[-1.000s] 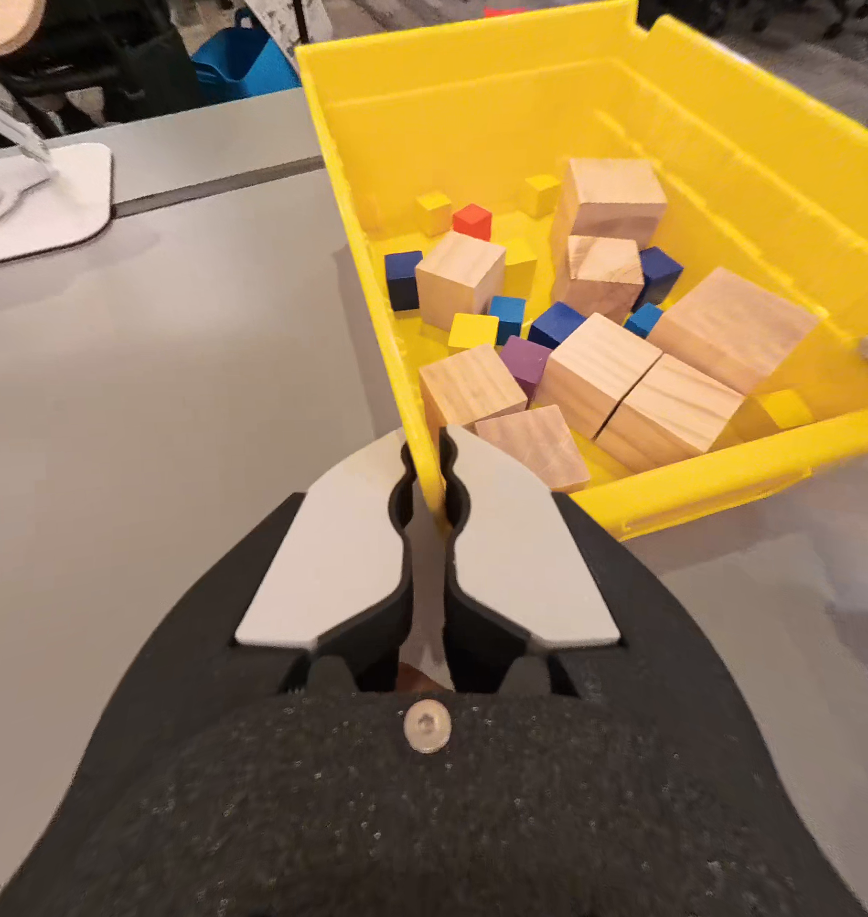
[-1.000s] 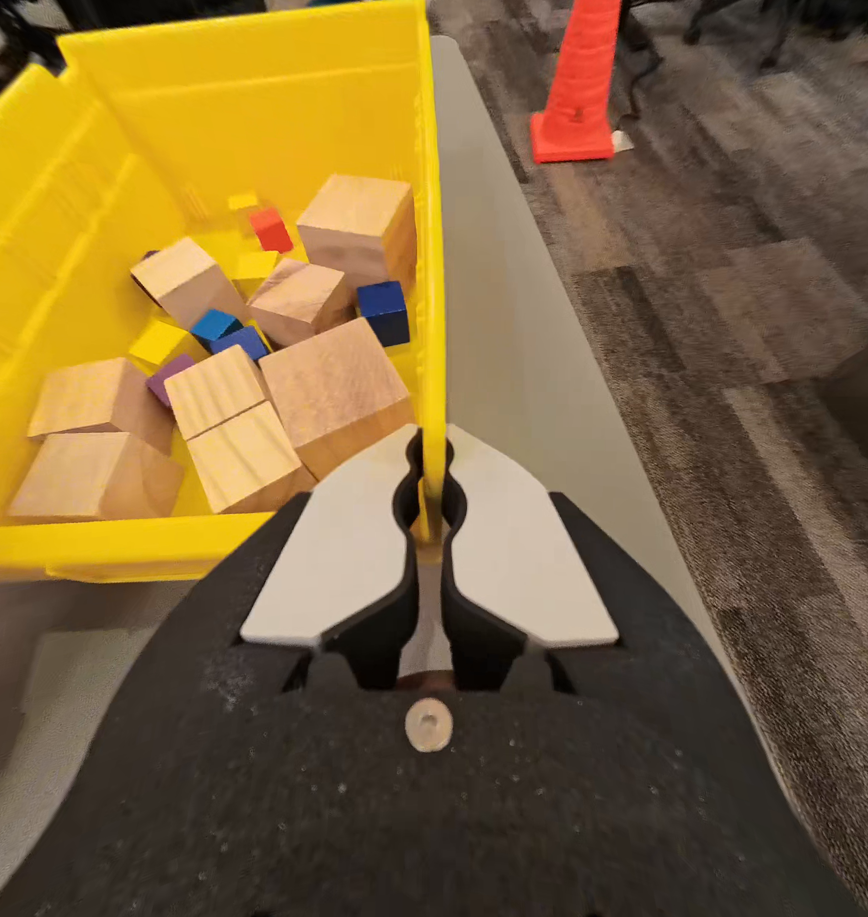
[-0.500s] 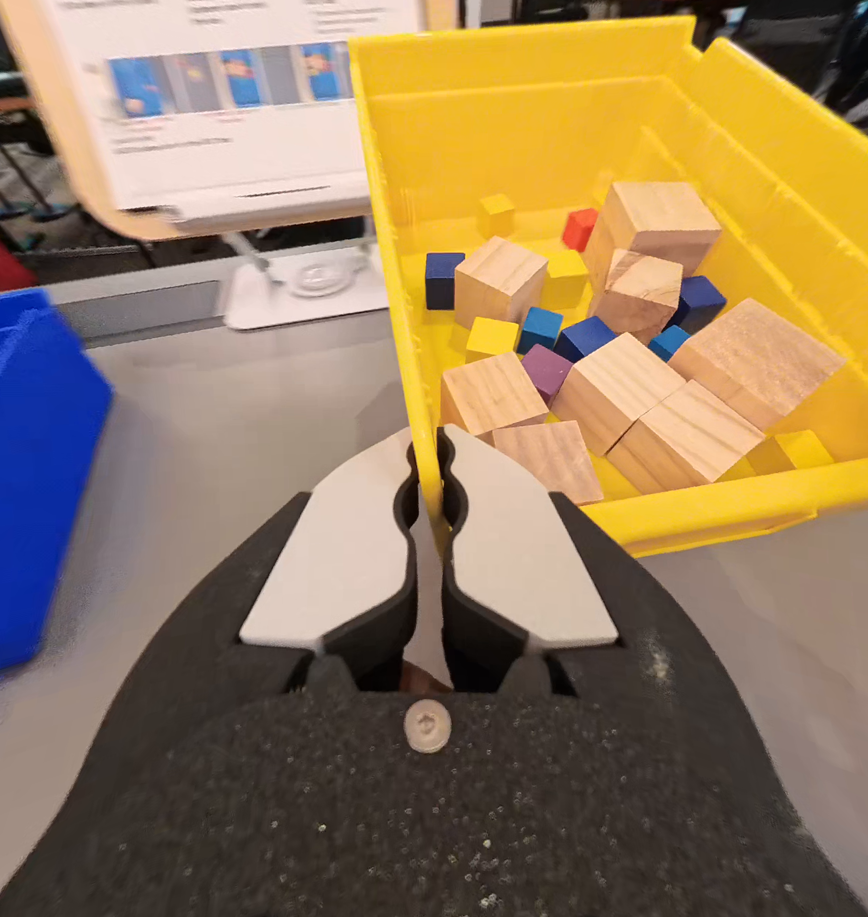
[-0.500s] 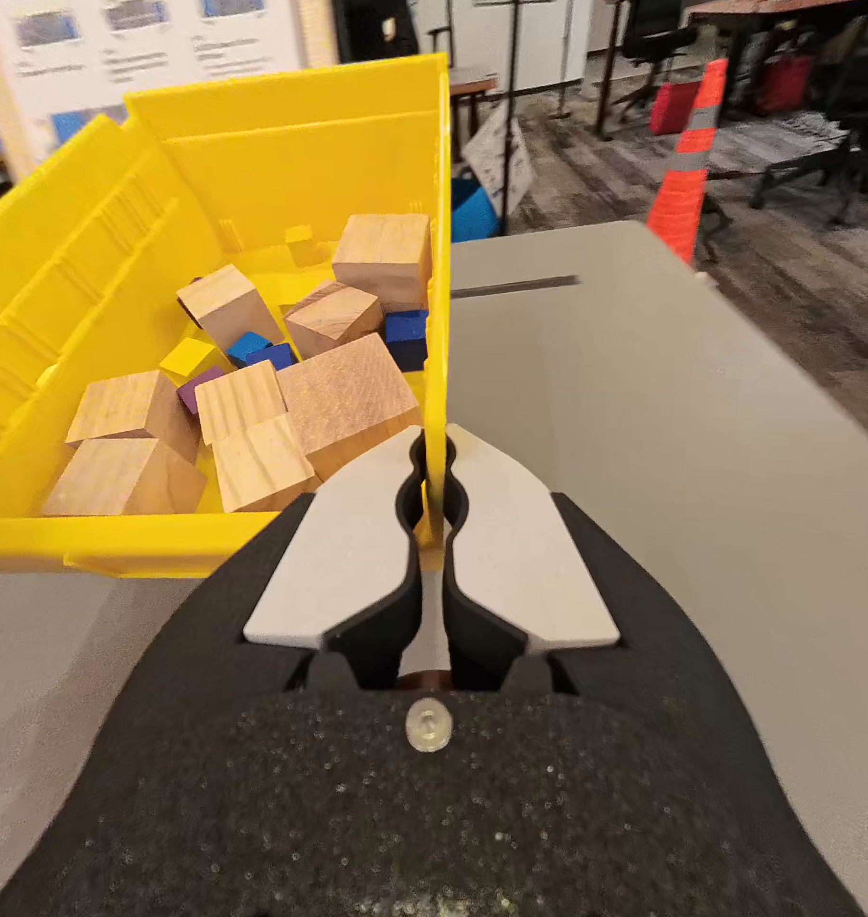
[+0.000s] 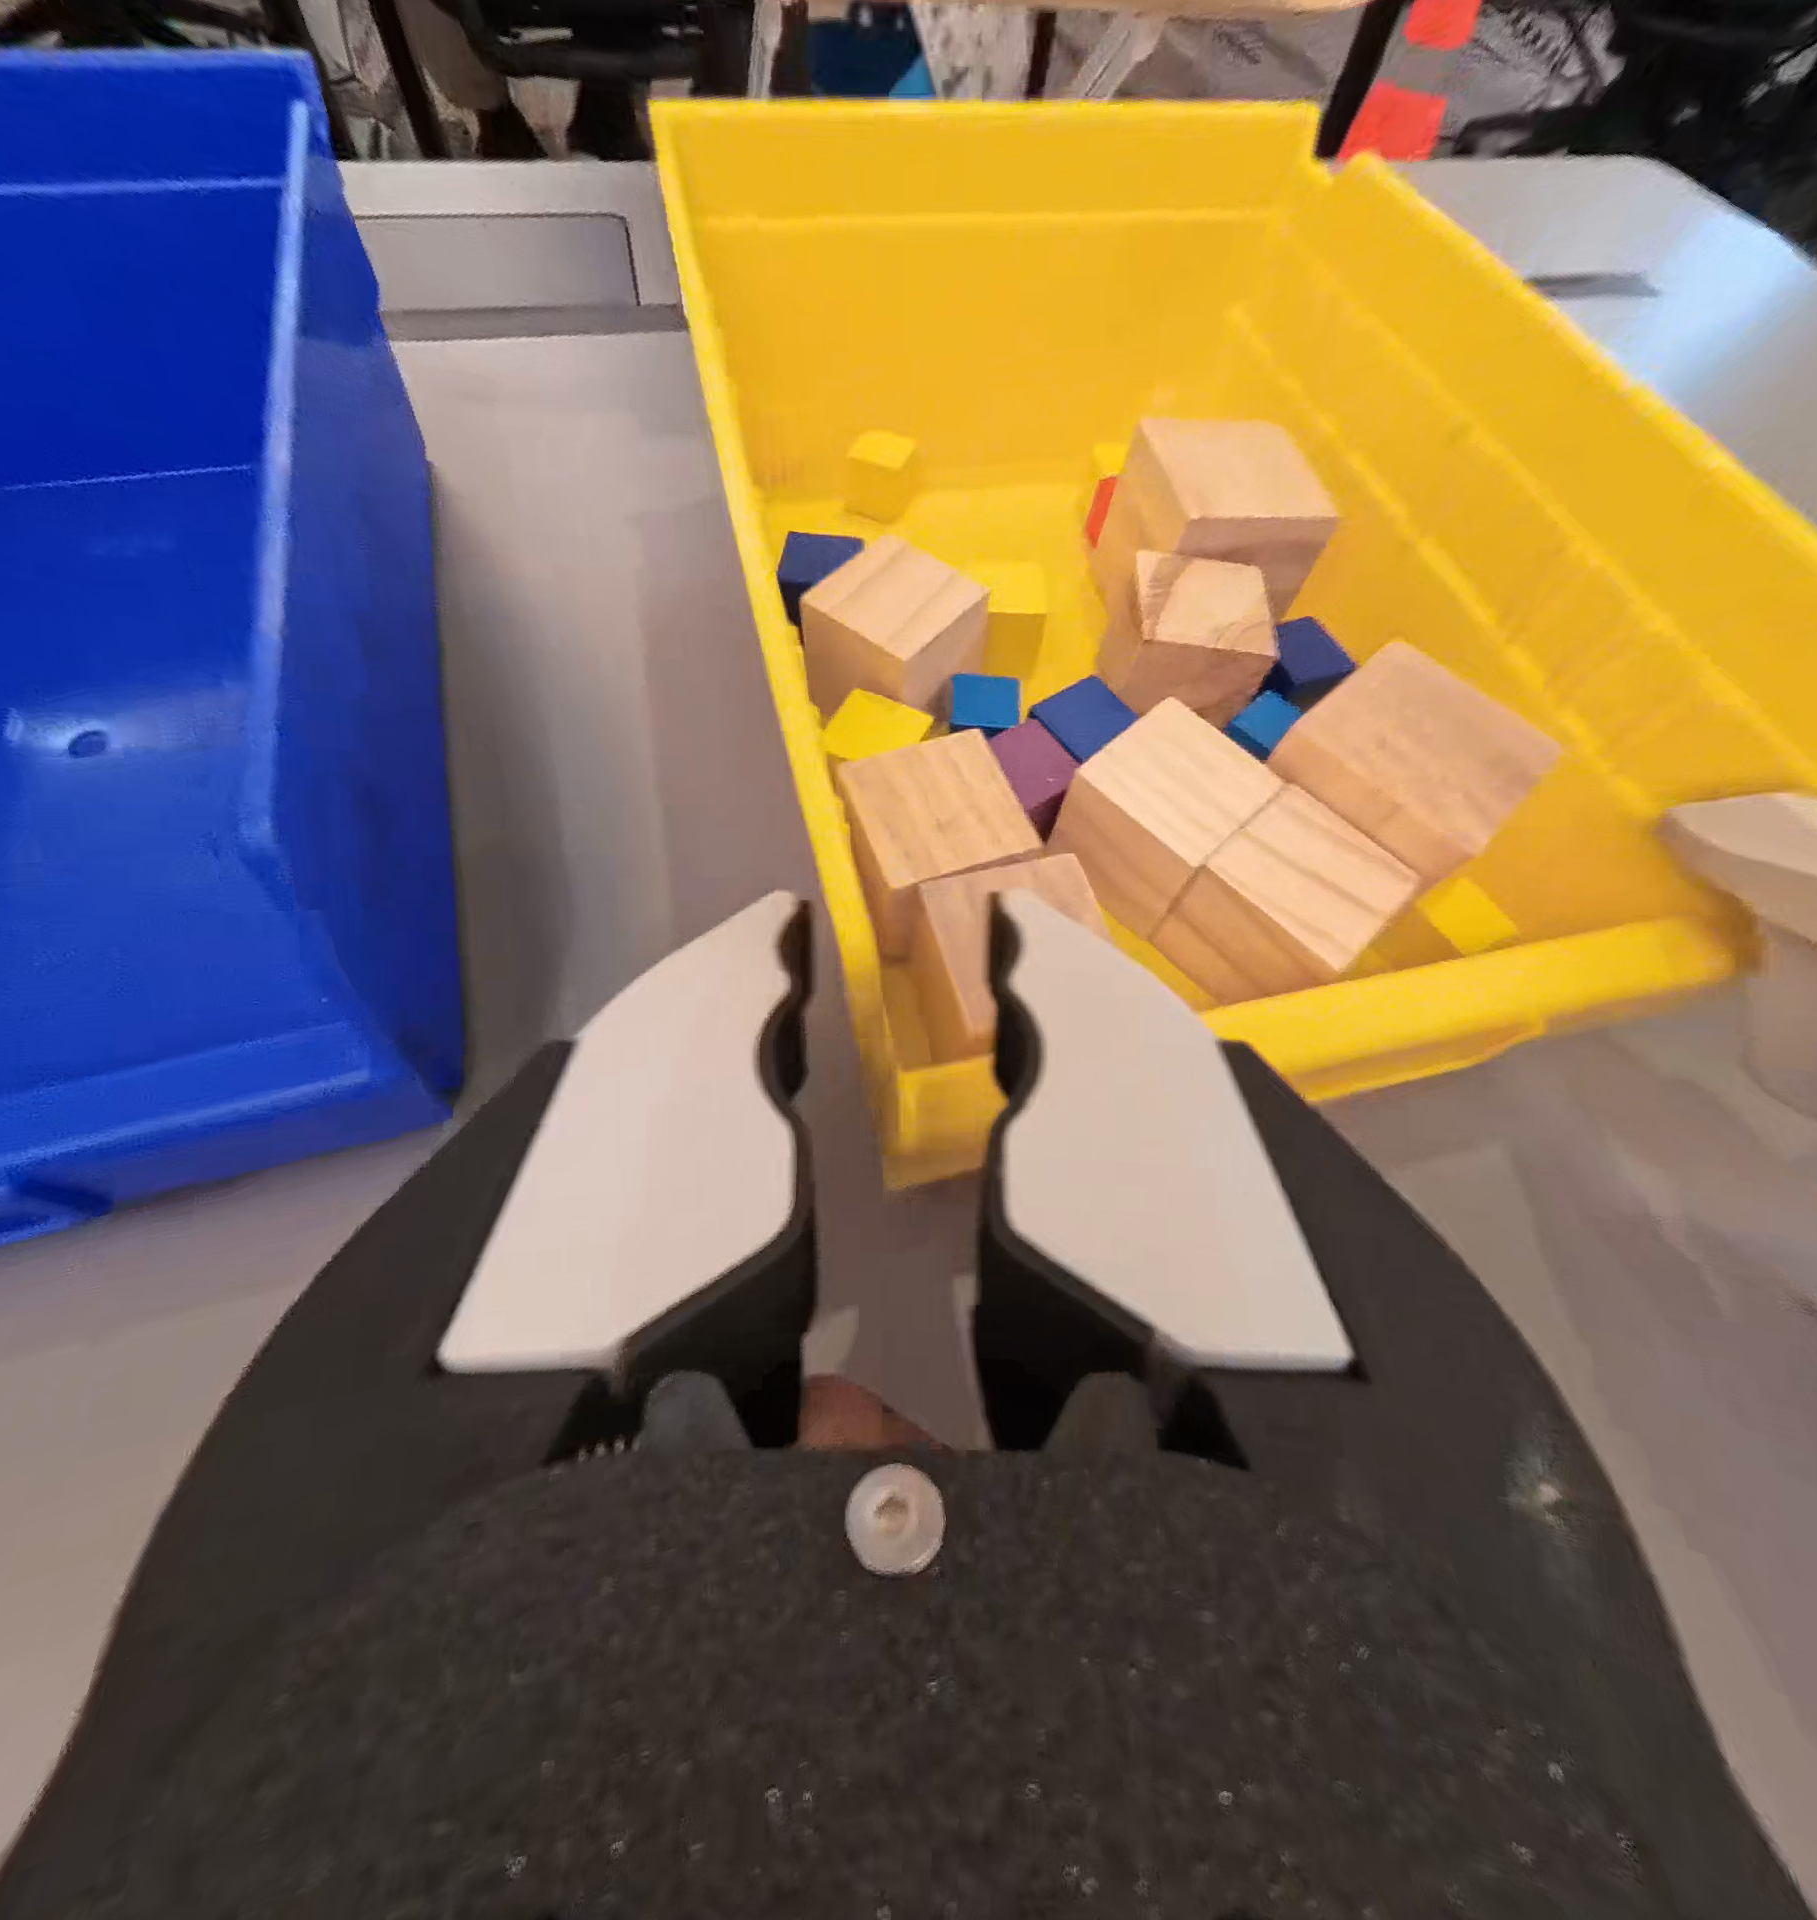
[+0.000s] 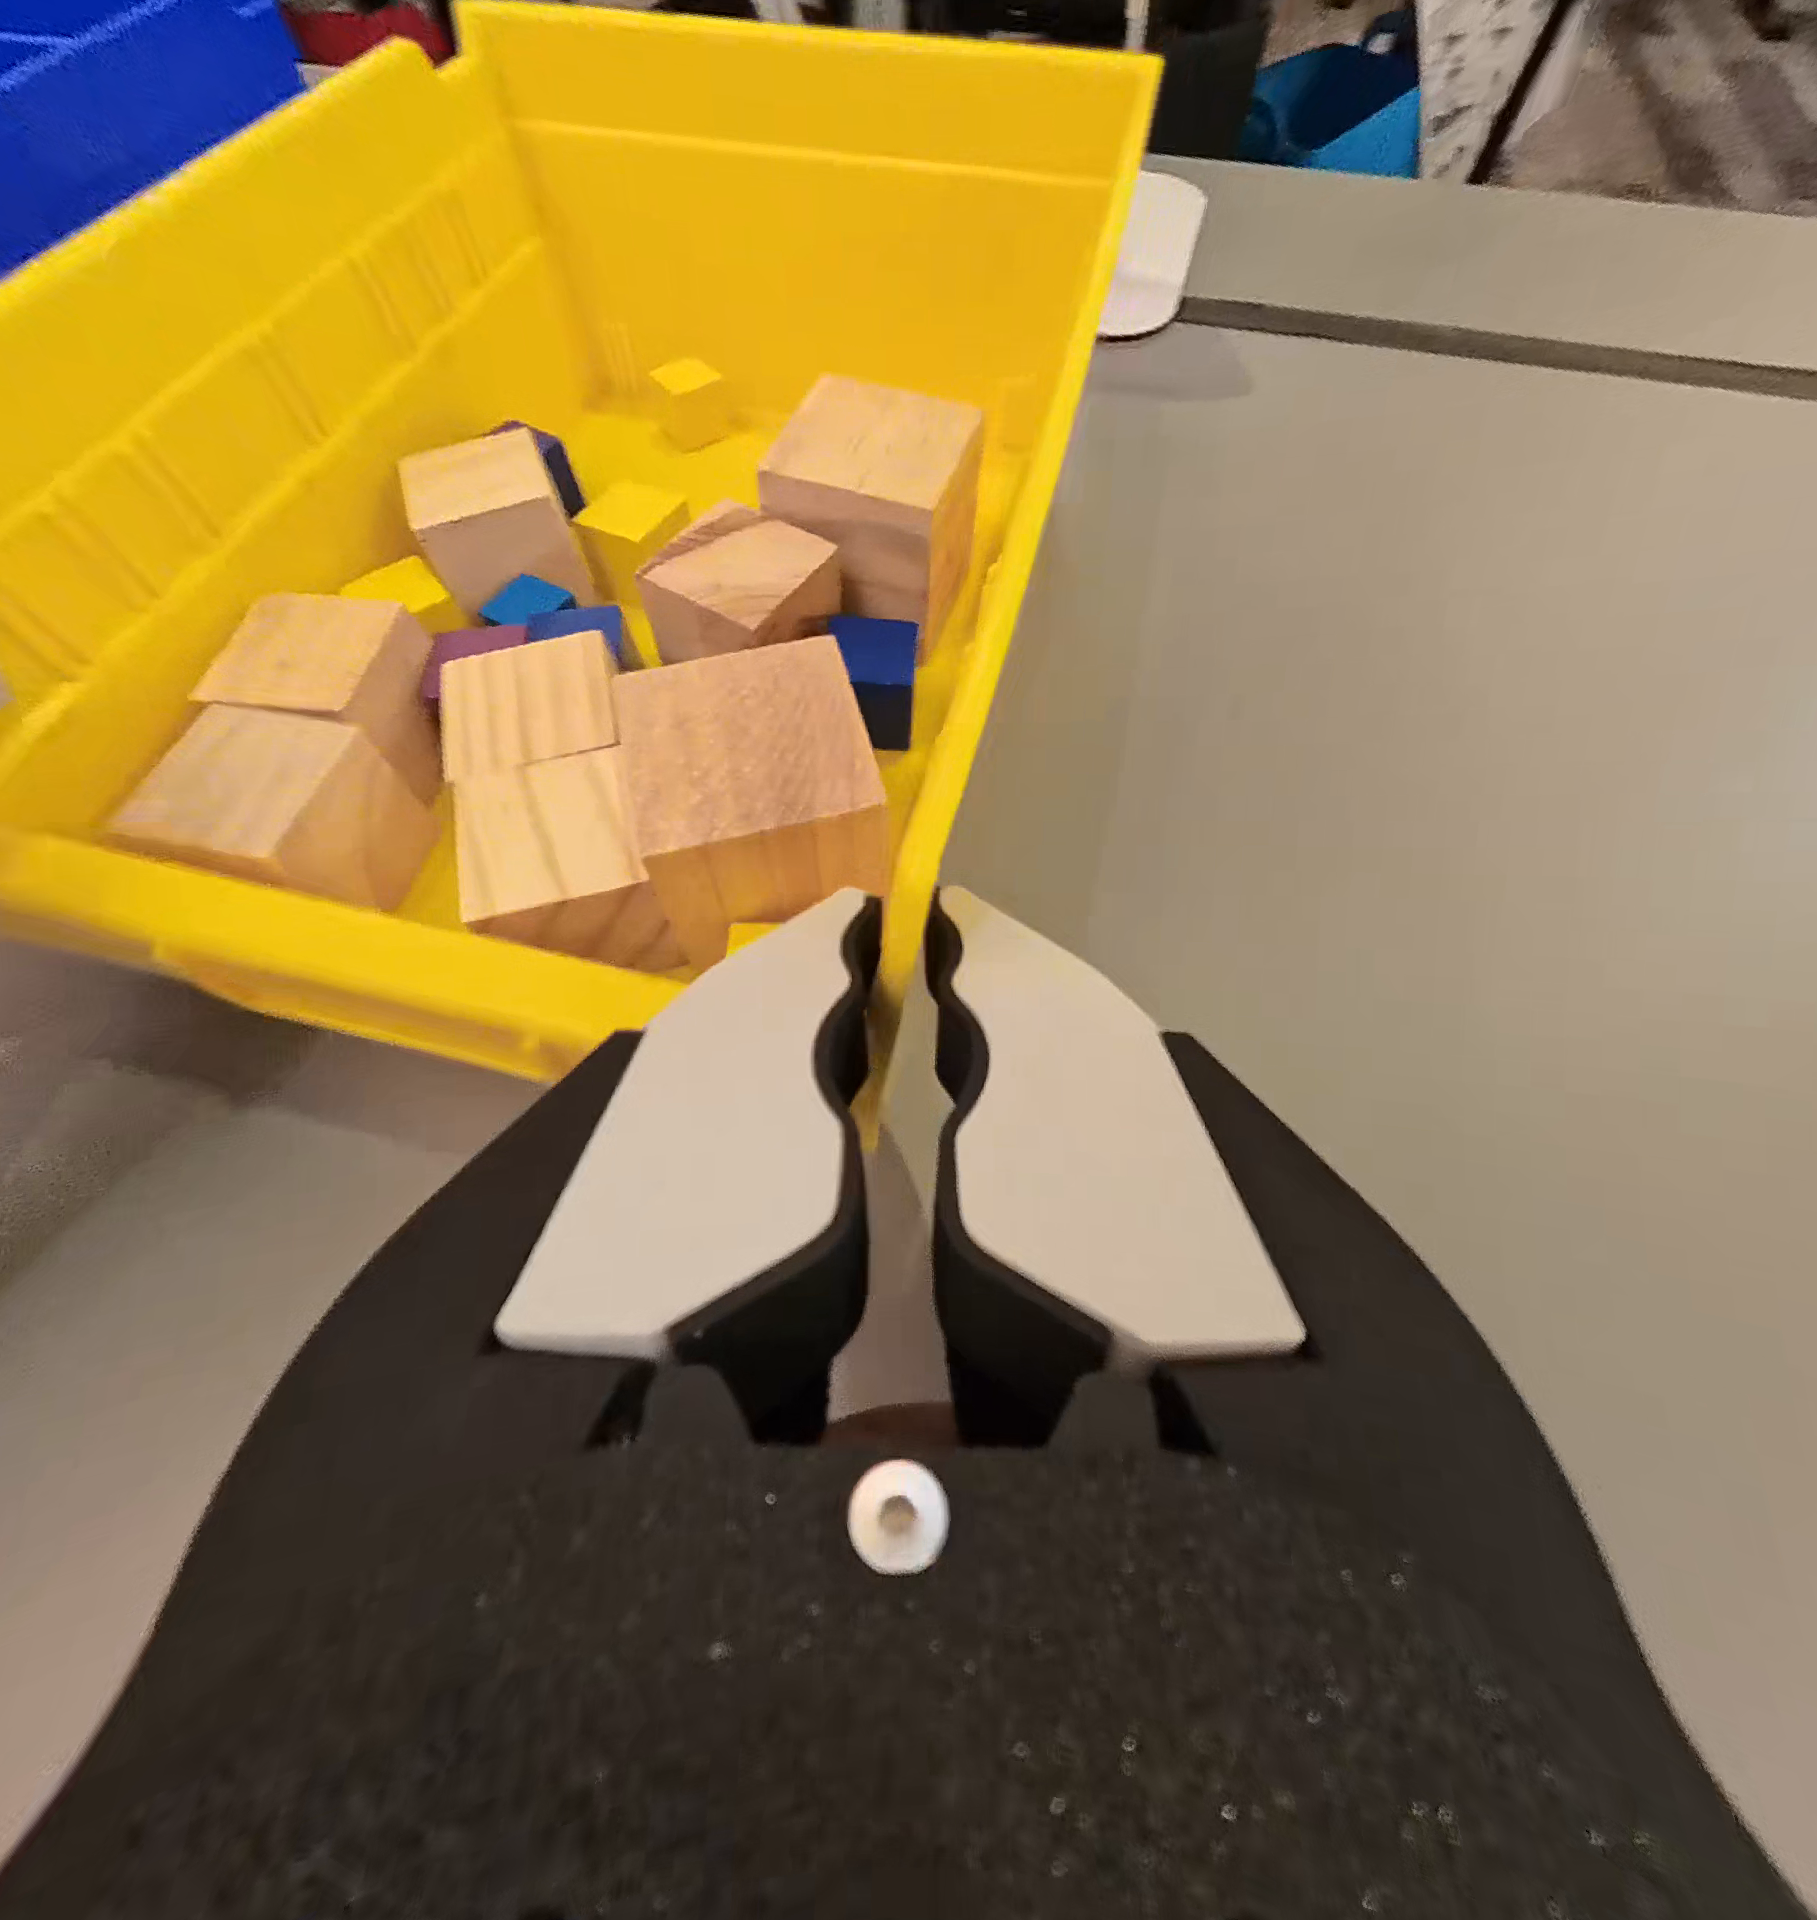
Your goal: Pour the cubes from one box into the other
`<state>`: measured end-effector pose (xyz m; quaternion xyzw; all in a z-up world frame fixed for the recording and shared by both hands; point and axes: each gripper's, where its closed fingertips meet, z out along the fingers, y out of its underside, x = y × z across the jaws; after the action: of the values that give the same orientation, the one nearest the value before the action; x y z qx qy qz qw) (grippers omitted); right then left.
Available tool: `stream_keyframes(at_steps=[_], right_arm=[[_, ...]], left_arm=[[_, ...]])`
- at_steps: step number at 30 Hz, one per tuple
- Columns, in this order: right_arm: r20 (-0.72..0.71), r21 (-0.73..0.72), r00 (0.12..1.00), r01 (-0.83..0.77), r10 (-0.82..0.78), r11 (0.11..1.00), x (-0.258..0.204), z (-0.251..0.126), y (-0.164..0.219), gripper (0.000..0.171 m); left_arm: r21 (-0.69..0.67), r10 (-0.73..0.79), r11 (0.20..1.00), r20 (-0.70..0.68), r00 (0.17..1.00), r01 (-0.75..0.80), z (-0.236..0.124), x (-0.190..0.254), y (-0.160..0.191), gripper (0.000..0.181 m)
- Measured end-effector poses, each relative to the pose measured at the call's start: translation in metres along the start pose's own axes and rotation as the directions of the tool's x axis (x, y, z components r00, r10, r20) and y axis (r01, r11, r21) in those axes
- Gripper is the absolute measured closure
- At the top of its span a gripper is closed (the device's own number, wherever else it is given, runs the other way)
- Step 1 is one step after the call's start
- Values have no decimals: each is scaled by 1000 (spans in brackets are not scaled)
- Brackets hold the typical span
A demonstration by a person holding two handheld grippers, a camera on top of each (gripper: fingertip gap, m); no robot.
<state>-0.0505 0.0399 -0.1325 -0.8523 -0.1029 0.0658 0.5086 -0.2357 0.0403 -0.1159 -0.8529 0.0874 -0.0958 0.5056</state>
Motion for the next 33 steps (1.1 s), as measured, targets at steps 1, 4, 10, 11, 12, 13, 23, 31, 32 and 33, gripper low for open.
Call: stream_keyframes(at_steps=[1, 4, 10, 11, 12, 13, 23, 31, 32, 33], right_arm=[[24, 7, 1000, 20, -20, 1000, 0, -7, 1, 159], [28, 92, 991, 130, -133, 987, 8, -38, 0, 147], [8, 165, 980, 194, -198, 967, 14, -71, 4, 148], [32, 173, 979, 191, -200, 966, 5, -71, 1, 148], [53, 172, 974, 208, -220, 963, -5, -71, 0, 148], [69, 166, 967, 233, -247, 958, -15, -70, 1, 148], [236, 160, 916, 292, -323, 943, -95, -85, 21, 147], [445, 90, 859, 238, -253, 967, -211, -96, 33, 134], [450, 91, 859, 227, -243, 970, -228, -95, 30, 130], [441, 92, 865, 224, -242, 970, -242, -92, 26, 122]], left_arm=[[10, -22, 1000, -24, 999, 22, -12, 0, -3, 141], [30, -152, 987, -116, 981, 157, -64, -21, -3, 141], [126, -349, 934, 116, 930, 335, -130, -194, 25, 135], [148, -336, 938, 177, 925, 313, -131, -222, 23, 135], [156, -327, 942, 222, 919, 297, -127, -244, 19, 135], [146, -311, 948, 257, 915, 282, -119, -260, 16, 136], [-56, -179, 976, 342, 923, 210, -40, -285, 15, 179], [-41, -162, 978, 467, 869, 204, -157, -226, 83, 177], [-26, -176, 977, 473, 863, 213, -173, -216, 92, 177], [-7, -197, 974, 474, 858, 227, -188, -206, 101, 177]])
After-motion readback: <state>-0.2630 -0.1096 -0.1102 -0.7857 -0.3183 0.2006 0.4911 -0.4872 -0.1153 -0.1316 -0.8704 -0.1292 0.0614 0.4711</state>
